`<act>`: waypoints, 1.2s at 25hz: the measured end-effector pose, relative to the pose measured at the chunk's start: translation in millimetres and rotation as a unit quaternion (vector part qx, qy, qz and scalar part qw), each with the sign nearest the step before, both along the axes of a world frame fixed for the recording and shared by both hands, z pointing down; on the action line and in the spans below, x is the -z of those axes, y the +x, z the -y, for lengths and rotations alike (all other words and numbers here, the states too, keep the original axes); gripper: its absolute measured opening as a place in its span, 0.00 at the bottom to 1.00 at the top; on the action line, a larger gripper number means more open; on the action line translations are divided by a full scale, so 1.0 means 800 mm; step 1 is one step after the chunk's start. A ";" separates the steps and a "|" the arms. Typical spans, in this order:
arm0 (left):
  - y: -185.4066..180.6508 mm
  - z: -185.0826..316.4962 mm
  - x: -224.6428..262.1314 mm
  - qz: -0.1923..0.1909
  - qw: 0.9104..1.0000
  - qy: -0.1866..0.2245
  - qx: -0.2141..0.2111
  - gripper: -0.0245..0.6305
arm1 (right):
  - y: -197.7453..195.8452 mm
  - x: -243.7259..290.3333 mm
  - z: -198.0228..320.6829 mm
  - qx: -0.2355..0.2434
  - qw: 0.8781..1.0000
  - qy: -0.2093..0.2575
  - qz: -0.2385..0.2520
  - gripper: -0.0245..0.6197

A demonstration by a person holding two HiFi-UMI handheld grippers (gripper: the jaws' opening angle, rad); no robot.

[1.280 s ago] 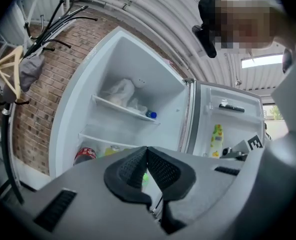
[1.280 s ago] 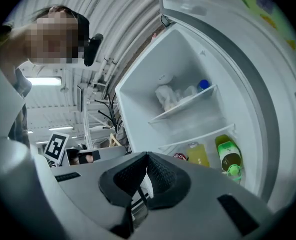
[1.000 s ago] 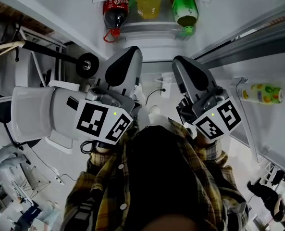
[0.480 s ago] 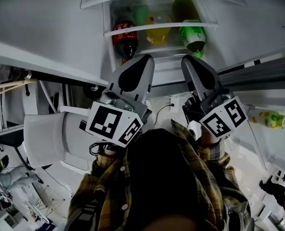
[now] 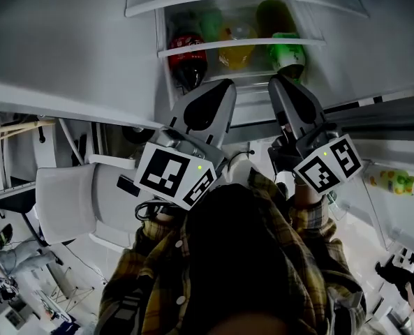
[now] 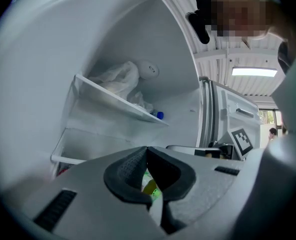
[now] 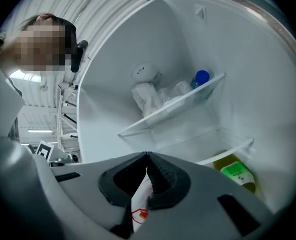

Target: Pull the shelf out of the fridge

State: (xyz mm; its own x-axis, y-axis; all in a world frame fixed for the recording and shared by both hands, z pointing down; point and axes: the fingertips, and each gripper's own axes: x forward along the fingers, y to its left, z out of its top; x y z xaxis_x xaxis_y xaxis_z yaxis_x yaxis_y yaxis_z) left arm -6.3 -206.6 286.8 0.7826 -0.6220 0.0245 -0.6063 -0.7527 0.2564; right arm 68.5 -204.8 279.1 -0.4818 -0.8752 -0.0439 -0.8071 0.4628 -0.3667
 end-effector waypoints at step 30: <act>0.030 0.059 -0.036 -0.050 0.993 -0.065 0.089 0.05 | 0.042 -0.050 0.066 0.068 0.991 -0.074 0.083 0.07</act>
State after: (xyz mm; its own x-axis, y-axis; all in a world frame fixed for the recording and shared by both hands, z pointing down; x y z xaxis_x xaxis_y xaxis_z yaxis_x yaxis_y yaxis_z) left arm 17.5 -253.8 316.0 0.6630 -0.7474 0.0415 -0.6935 -0.5924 0.4101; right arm 102.3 -257.6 319.4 -0.5924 -0.8056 -0.0096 -0.6635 0.4946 -0.5614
